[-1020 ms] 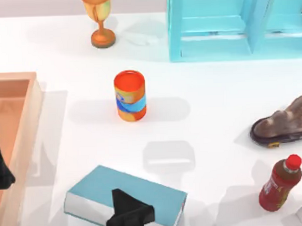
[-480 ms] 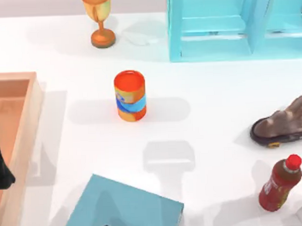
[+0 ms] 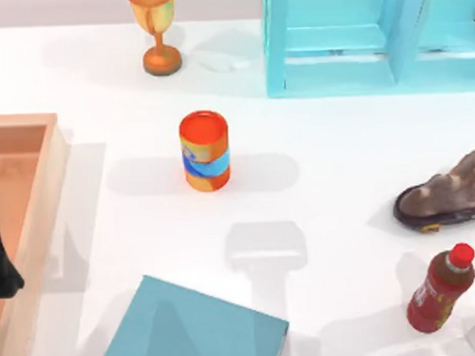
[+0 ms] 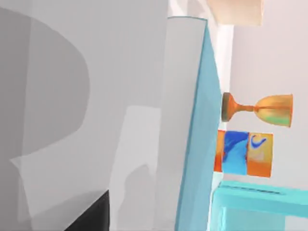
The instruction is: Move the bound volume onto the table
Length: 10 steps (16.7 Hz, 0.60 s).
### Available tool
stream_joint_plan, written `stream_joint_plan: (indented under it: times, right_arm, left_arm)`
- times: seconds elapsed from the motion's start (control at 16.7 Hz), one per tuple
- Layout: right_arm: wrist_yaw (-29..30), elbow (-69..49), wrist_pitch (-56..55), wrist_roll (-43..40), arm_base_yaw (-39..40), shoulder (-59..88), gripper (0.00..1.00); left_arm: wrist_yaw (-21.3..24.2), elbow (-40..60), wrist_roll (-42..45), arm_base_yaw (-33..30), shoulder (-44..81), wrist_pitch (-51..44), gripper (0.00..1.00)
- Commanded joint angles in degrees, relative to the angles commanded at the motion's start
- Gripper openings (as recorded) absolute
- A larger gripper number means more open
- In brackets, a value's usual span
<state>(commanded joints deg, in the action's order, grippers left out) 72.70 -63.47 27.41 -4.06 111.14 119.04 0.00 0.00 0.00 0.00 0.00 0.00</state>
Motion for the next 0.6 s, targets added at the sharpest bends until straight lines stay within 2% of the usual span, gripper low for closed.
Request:
stream_joint_plan:
  times: [0.3, 0.6]
  right_arm:
    - [1.81, -6.9, 19.11, 14.85, 2.05, 1.08, 1.0]
    - [2.77, -8.93, 23.66, 18.45, 1.79, 1.35, 1.0]
  left_arm:
    - [0.0, 0.0, 0.0, 0.0, 0.0, 0.0, 1.0]
    - [0.0, 0.0, 0.0, 0.0, 0.0, 0.0, 1.0]
